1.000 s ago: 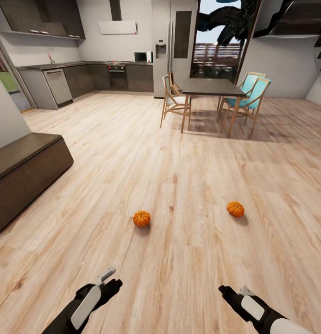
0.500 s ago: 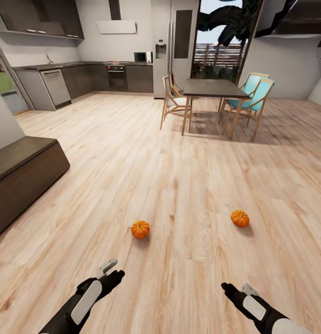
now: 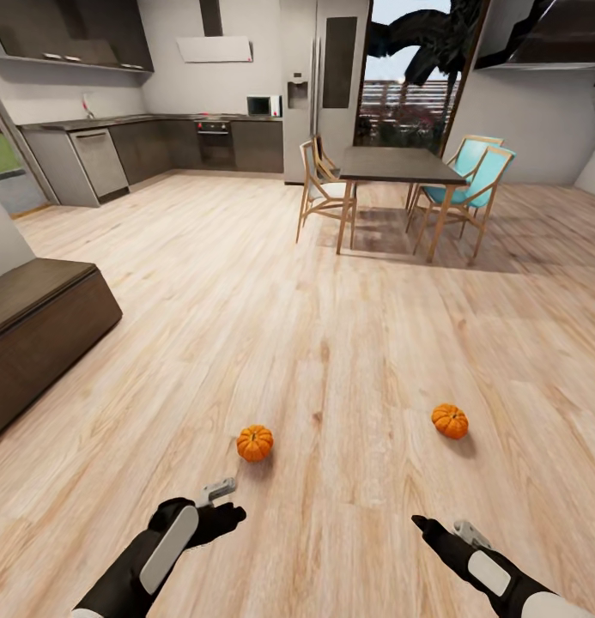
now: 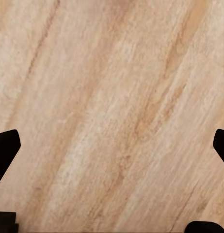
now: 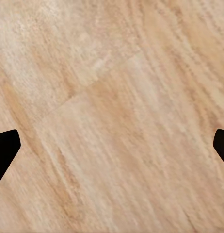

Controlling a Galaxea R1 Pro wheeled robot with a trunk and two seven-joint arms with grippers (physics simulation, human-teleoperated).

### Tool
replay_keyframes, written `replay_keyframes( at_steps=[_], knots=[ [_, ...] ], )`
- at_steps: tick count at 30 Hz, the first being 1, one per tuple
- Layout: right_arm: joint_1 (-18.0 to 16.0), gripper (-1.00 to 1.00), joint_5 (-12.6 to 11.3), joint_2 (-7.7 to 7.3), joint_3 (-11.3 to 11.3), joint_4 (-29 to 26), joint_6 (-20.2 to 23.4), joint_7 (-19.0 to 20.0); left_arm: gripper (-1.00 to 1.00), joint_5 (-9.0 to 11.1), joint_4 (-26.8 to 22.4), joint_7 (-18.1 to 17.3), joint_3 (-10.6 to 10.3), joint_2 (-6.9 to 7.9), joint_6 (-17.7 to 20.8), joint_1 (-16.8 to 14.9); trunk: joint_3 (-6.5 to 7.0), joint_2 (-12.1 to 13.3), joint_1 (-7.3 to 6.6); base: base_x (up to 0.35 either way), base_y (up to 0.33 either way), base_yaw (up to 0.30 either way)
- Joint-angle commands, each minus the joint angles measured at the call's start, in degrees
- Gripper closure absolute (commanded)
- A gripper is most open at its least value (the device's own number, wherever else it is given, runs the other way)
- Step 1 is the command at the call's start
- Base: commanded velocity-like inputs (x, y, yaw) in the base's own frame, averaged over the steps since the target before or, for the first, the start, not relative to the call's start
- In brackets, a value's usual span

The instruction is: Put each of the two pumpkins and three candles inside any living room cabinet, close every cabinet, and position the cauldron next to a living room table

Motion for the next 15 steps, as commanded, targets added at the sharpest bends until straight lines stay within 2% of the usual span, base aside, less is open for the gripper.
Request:
replay_keyframes(
  at_steps=[1,9,15],
  knots=[
    [-0.03,-1.0,-0.37,-0.04,0.22,0.0,0.18,0.1,-1.0,0.7,-1.09,0.54,-0.16,0.21,0.75,-0.03,-0.04,-0.02,-0.01,0.003,-0.001,0.0],
    [-0.03,-1.0,-0.45,-0.04,0.22,1.15,0.09,0.14,-1.0,0.75,-1.44,0.53,-0.13,0.3,1.45,-0.03,-0.04,-0.02,-0.01,0.0,0.0,-0.005],
    [-0.03,-1.0,-0.45,-0.04,0.22,1.31,0.09,0.23,-1.0,0.74,-1.43,0.53,-0.13,0.32,1.48,-0.03,-0.04,-0.02,-0.01,0.017,-0.04,-0.212]
  ],
)
